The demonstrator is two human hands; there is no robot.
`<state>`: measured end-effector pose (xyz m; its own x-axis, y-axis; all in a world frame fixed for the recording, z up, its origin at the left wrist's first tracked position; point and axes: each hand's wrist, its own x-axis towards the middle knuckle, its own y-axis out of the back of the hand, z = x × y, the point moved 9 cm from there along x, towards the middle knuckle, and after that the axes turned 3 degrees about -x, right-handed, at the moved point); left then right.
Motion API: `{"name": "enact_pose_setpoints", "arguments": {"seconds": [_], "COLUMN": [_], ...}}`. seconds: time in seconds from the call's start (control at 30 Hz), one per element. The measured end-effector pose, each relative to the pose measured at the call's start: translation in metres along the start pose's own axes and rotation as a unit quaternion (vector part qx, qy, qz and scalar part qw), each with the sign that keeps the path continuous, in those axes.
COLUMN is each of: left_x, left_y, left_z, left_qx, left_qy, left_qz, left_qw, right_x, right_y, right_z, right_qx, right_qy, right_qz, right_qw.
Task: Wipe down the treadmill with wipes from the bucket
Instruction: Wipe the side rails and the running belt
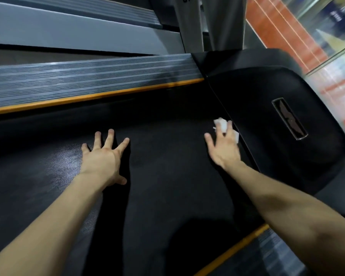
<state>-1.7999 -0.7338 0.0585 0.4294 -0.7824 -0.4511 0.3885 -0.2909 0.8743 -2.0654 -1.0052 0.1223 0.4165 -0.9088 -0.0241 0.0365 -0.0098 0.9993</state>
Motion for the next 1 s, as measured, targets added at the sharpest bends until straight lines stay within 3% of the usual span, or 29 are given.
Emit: {"name": "enact_pose_setpoints", "arguments": {"seconds": [0.07, 0.1, 0.17, 0.23, 0.27, 0.3, 0.33, 0.4, 0.47, 0.5, 0.57, 0.67, 0.7, 0.73, 0.8, 0.87, 1.0], "left_x": [0.001, 0.002, 0.004, 0.006, 0.007, 0.008, 0.008, 0.010, 0.013, 0.015, 0.019, 0.022, 0.022, 0.021, 0.022, 0.022, 0.022], "left_y": [0.001, 0.004, 0.010, 0.013, 0.011, 0.009, 0.007, -0.001, -0.010, -0.014, -0.020, -0.021, -0.020, -0.020, -0.021, -0.022, -0.020], "left_z": [0.007, 0.012, 0.026, 0.044, 0.055, 0.065, 0.074, 0.084, 0.084, 0.083, 0.082, 0.080, 0.079, 0.080, 0.079, 0.078, 0.080], "left_qx": [0.001, 0.004, 0.039, 0.096, 0.112, 0.120, 0.127, 0.141, 0.137, 0.131, 0.121, 0.117, 0.116, 0.117, 0.119, 0.119, 0.119], "left_qy": [0.007, 0.007, -0.018, -0.073, -0.103, -0.130, -0.150, -0.159, -0.144, -0.141, -0.140, -0.139, -0.140, -0.140, -0.141, -0.141, -0.147], "left_qz": [-0.004, -0.001, 0.022, 0.042, 0.039, 0.034, 0.031, 0.018, -0.001, -0.009, -0.024, -0.036, -0.037, -0.035, -0.030, -0.023, -0.012], "left_qw": [1.000, 1.000, 0.999, 0.992, 0.988, 0.984, 0.980, 0.977, 0.980, 0.981, 0.982, 0.983, 0.983, 0.983, 0.982, 0.983, 0.982], "right_x": [-0.008, -0.025, -0.073, -0.120, -0.122, -0.109, -0.085, -0.039, -0.019, -0.020, -0.040, -0.093, -0.087, -0.065, -0.007, 0.011, -0.084], "right_y": [-0.002, -0.008, -0.027, -0.040, -0.037, -0.028, -0.018, 0.006, 0.011, 0.005, -0.005, -0.032, -0.030, -0.025, -0.008, 0.001, -0.003], "right_z": [0.005, -0.015, -0.077, -0.128, -0.129, -0.114, -0.087, -0.016, 0.029, 0.026, -0.021, -0.105, -0.105, -0.090, -0.033, 0.021, 0.057], "right_qx": [0.006, 0.007, 0.015, 0.019, 0.019, 0.023, 0.028, 0.036, 0.051, 0.057, 0.068, 0.045, 0.037, 0.029, 0.022, -0.007, -0.003], "right_qy": [-0.012, 0.029, 0.193, 0.370, 0.409, 0.393, 0.320, 0.113, -0.045, -0.076, -0.003, 0.304, 0.338, 0.304, 0.113, -0.016, 0.022], "right_qz": [0.004, 0.007, -0.015, -0.078, -0.073, -0.046, -0.011, 0.042, 0.036, 0.033, 0.047, -0.026, -0.023, 0.001, 0.048, 0.050, 0.063], "right_qw": [1.000, 1.000, 0.981, 0.926, 0.909, 0.918, 0.947, 0.992, 0.997, 0.995, 0.997, 0.951, 0.940, 0.952, 0.992, 0.999, 0.998]}}
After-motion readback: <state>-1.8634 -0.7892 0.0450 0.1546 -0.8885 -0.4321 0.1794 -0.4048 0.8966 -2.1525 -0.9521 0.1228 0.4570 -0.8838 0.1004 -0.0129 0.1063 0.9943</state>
